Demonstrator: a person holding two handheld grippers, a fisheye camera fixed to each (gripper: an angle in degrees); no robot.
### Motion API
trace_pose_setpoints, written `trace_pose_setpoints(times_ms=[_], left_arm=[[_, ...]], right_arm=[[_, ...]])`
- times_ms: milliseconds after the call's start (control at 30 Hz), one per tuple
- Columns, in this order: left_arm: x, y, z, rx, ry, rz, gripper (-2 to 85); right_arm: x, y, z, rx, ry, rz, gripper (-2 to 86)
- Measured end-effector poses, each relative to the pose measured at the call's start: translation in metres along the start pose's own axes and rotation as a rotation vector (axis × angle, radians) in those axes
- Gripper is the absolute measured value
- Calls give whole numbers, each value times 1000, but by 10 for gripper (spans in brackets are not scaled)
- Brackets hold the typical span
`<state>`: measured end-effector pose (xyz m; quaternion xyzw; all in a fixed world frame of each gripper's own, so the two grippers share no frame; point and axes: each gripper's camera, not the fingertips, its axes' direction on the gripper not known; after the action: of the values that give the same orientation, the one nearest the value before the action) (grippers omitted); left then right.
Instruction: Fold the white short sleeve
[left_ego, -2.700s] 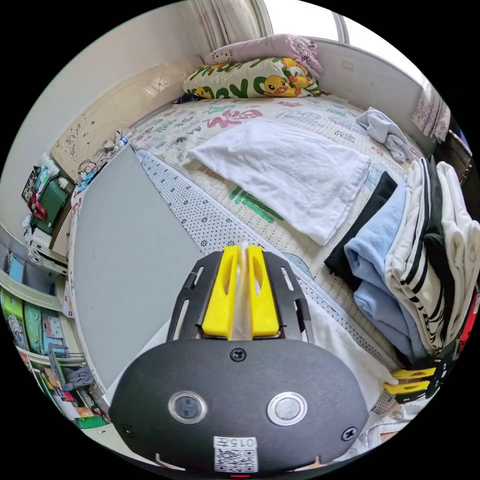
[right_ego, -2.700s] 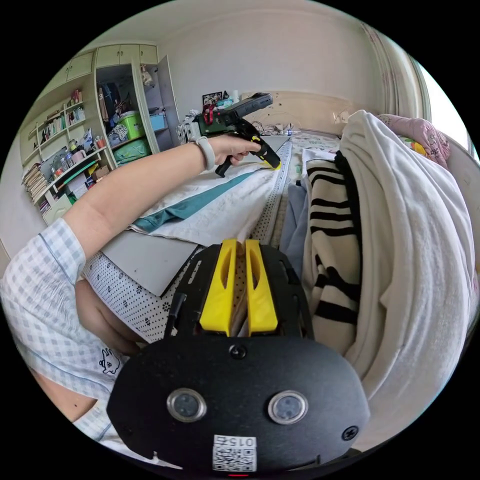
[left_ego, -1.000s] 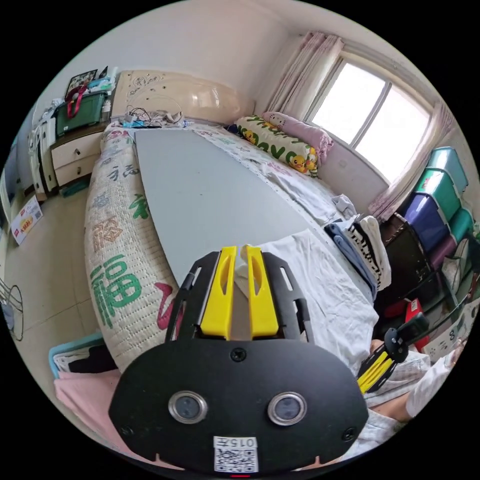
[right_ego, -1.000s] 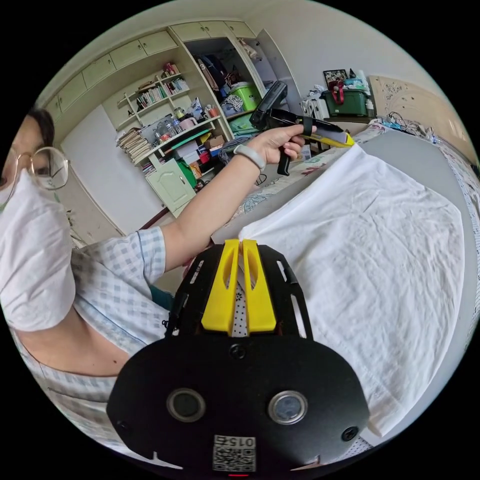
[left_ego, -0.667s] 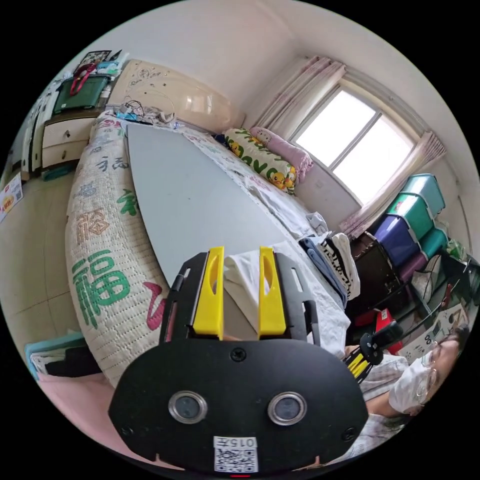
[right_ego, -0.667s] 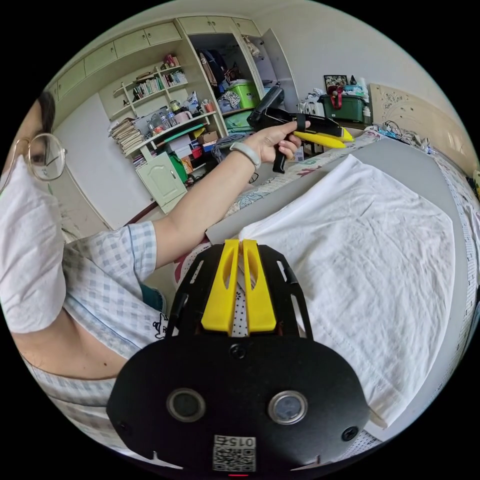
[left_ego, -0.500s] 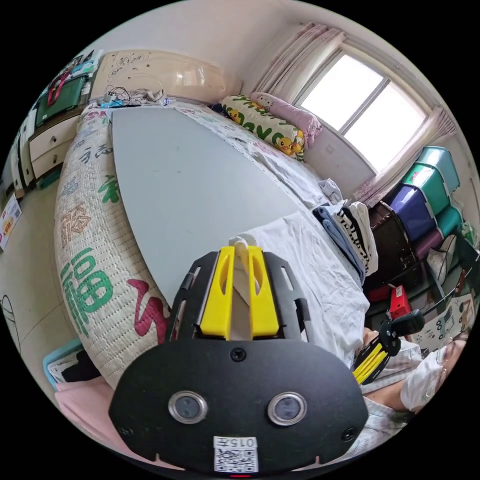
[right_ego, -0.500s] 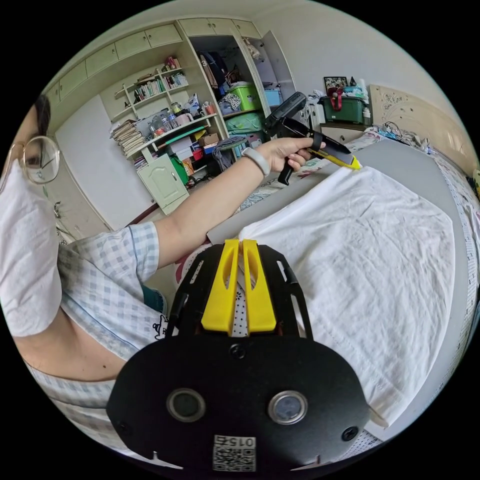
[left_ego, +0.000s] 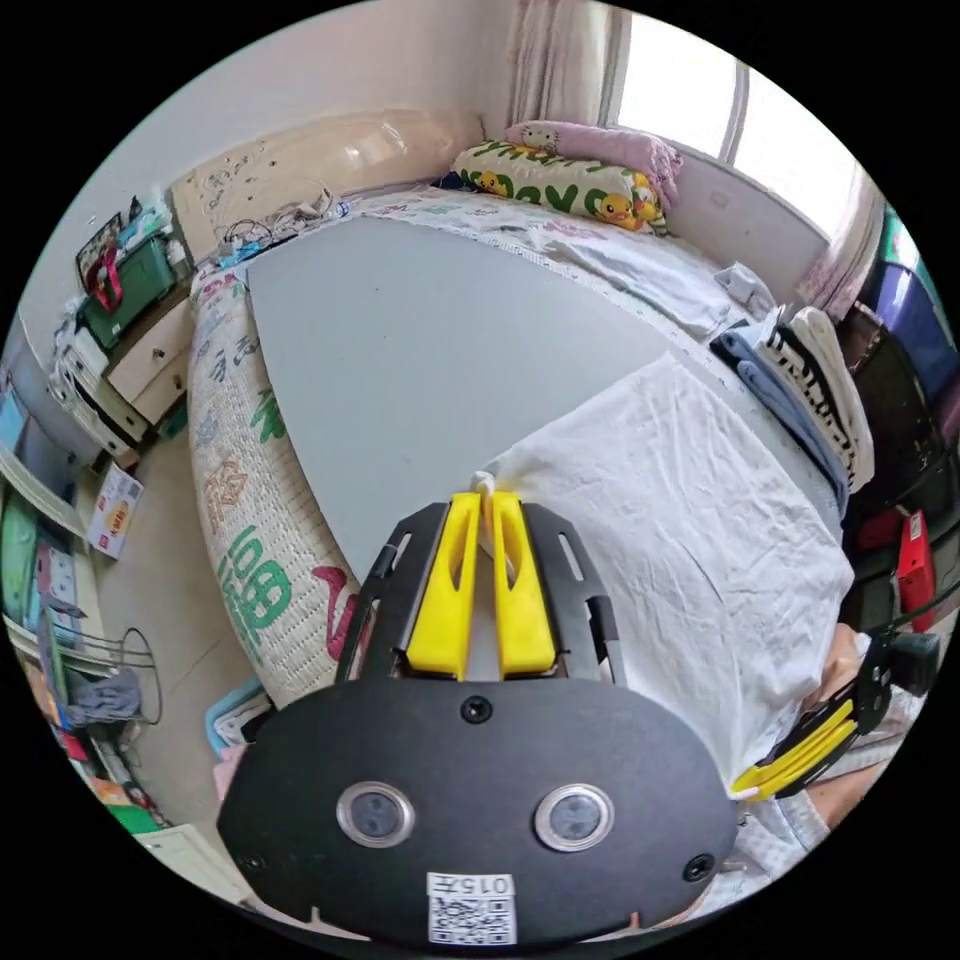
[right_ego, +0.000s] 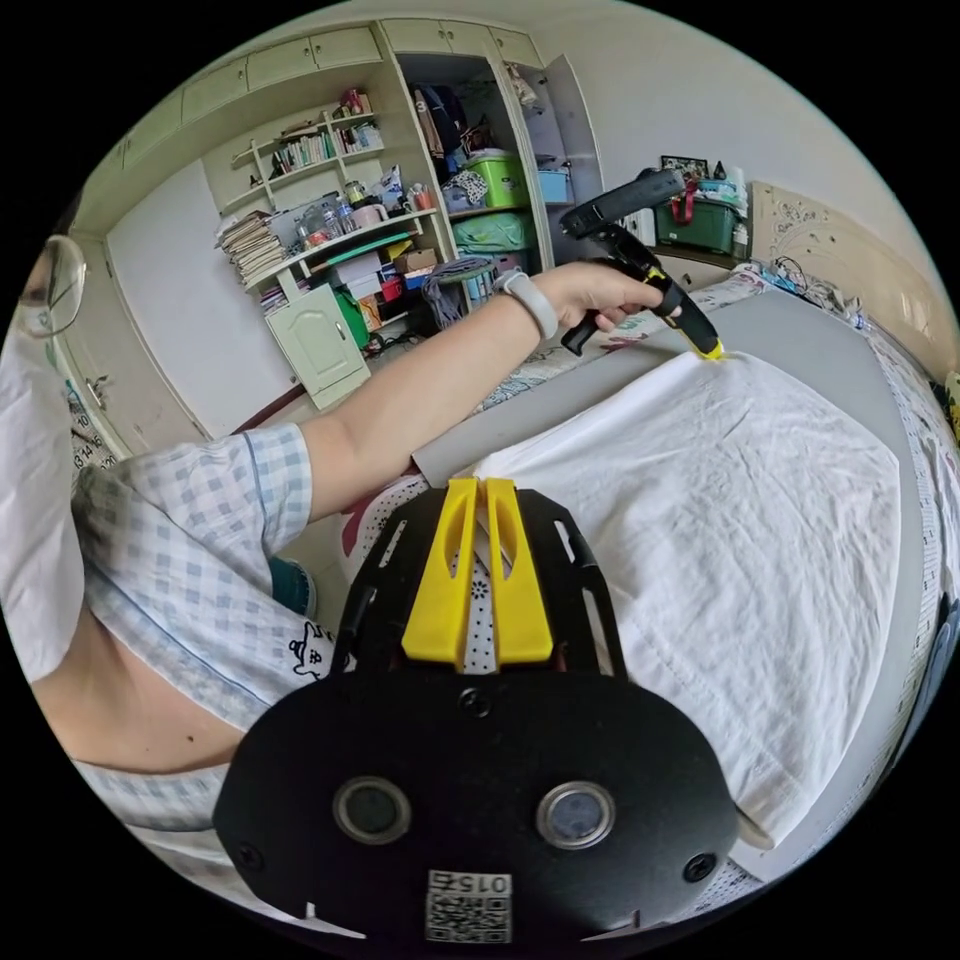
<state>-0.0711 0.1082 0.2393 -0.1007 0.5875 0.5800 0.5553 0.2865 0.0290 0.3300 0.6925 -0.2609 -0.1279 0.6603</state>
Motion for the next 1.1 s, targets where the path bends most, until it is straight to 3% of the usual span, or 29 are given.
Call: trace_pose_setpoints(times_ms=[167,400,500,600,667,767,833,967,1100], left_arm=[[102,-5,-4,-61,-294,181,18],[155,1,-22,-69,-222,149,25],[196,5,-41,-92,-318,173,31],[277,11,-60,-128,-704,288,45],[356,17,-64,-151,-1087,406,65],[447,38,-50,-114,-1355,577,77],[484,57,-35,-66,-1442,671,84],[520,79,2,-102,-1401,769,90],[519,87,18,-130,-1356,784,90]], right_arm=[[10,2,-12,2,-34,-38,66],[2,11,-50,53,-102,-137,61],[5,20,-74,91,-145,-155,63],[18,37,-110,151,-180,-168,61],[36,56,-141,202,-180,-149,56],[63,82,-180,260,-200,-102,47],[80,100,-204,316,-198,-52,42],[109,139,-245,449,-135,35,52],[124,156,-256,453,45,149,59]])
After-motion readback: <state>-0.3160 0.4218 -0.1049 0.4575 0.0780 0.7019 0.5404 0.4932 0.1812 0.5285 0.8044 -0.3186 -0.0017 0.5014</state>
